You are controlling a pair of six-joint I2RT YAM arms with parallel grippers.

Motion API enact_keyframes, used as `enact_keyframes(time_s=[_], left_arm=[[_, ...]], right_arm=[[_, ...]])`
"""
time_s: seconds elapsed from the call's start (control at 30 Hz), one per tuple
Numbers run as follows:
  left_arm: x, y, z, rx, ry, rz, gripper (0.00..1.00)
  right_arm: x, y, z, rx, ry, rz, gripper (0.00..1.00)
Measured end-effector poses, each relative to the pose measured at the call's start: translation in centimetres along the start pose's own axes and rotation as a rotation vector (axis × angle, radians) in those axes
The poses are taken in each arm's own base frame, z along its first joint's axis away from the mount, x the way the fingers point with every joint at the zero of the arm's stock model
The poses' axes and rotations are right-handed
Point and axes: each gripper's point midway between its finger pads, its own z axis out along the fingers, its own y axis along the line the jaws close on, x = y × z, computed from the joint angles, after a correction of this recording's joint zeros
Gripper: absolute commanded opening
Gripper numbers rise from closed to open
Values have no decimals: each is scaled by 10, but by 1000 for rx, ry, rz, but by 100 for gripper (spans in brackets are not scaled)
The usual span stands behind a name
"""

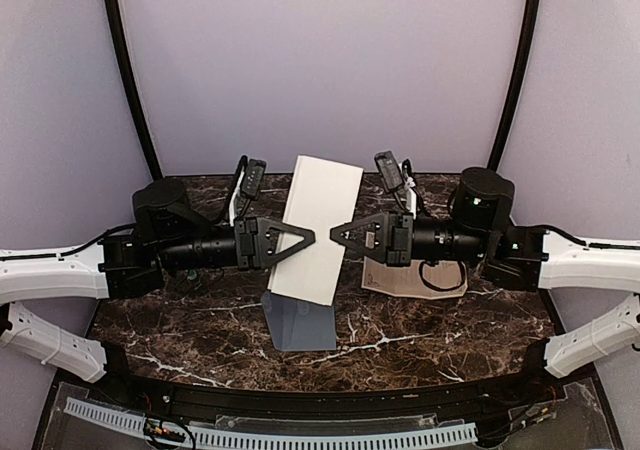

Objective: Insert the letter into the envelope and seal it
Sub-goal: Place the letter in the envelope.

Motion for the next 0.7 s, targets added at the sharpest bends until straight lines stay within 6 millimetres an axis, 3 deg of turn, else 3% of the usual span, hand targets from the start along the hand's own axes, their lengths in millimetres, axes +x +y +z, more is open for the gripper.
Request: enact_keyframes(time_s=[0.27, 0.5, 0.7], left_arm=[[7, -2, -6, -10, 53, 0, 32], [-2, -19, -17, 34, 18, -1, 10], [5, -18, -17, 49, 43, -32, 15]], right_arm=[[12, 6, 1, -41, 121, -26, 0], [27, 3, 1, -44, 198, -18, 0], [31, 1, 1, -40, 214, -17, 0]])
